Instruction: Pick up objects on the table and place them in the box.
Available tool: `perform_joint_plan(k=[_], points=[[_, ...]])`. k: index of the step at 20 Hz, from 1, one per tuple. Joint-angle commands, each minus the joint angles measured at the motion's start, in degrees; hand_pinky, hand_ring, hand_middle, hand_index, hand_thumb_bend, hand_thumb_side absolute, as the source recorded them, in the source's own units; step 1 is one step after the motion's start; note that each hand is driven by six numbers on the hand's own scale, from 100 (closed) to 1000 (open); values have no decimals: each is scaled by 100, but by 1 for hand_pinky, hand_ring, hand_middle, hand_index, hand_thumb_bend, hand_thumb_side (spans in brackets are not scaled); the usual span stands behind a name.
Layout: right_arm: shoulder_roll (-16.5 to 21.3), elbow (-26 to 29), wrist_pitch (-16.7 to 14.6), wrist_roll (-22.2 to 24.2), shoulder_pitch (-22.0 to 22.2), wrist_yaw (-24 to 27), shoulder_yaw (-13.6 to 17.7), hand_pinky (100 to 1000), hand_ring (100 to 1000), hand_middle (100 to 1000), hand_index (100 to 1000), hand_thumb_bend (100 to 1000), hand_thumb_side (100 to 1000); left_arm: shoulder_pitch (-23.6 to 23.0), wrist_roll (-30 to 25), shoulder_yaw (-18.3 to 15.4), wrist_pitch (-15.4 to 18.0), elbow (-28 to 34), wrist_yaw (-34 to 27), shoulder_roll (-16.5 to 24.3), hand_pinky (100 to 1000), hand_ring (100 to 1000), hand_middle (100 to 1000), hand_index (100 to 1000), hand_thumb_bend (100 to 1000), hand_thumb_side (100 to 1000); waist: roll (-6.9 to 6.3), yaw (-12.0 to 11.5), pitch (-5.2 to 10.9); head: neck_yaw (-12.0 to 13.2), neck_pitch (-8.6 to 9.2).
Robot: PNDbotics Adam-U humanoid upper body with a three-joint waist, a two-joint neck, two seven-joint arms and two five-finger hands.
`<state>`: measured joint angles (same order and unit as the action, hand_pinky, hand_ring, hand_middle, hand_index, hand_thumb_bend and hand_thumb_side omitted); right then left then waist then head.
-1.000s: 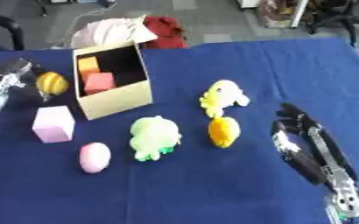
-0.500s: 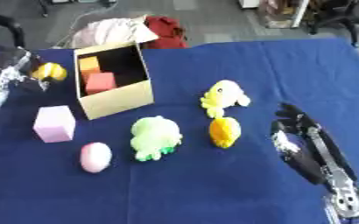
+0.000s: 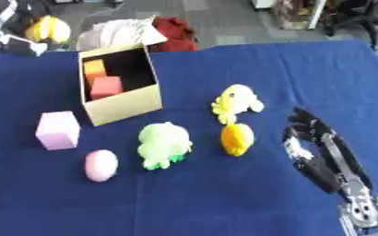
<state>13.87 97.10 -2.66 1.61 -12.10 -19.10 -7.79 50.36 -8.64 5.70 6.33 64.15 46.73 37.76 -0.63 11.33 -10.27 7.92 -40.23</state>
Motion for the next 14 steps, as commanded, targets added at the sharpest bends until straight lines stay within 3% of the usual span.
perform_joint_plan(k=[1,5,6,10,13,14], points=[[60,46,-16,-6,-56,-33,43,839,831,826,958,100,735,79,-294,177,137,404,-95,131,664,451,436,550,342,100,-80,6,75,-1,49],[54,46,-17,-6,-65,-32,46,839,831,826,958,100,736,-39,-876,614,389,362,-68,-70,691,528,522,643,368,100,-83,39,69,-7,57],[54,45,-17,-6,-64,-32,47,839,831,826,958,100,737,-71,-976,651,419,336,-68,-92,736,635,643,761,476,164,-86,39,67,-11,59],[53,44,-18,-11,-64,-37,56,839,831,826,958,100,737,-236,-1147,621,474,494,-122,-21,792,733,749,852,700,386,-98,23,62,-48,66],[61,41,-16,-20,-65,-45,68,839,831,826,958,100,736,-418,-1112,478,453,935,-331,183,805,743,761,867,716,425,-106,-5,59,-77,70],[62,41,-16,-23,-66,-47,72,839,831,826,958,100,737,-498,-1078,412,428,1135,-425,279,801,729,745,853,675,430,-110,-17,59,-85,74]])
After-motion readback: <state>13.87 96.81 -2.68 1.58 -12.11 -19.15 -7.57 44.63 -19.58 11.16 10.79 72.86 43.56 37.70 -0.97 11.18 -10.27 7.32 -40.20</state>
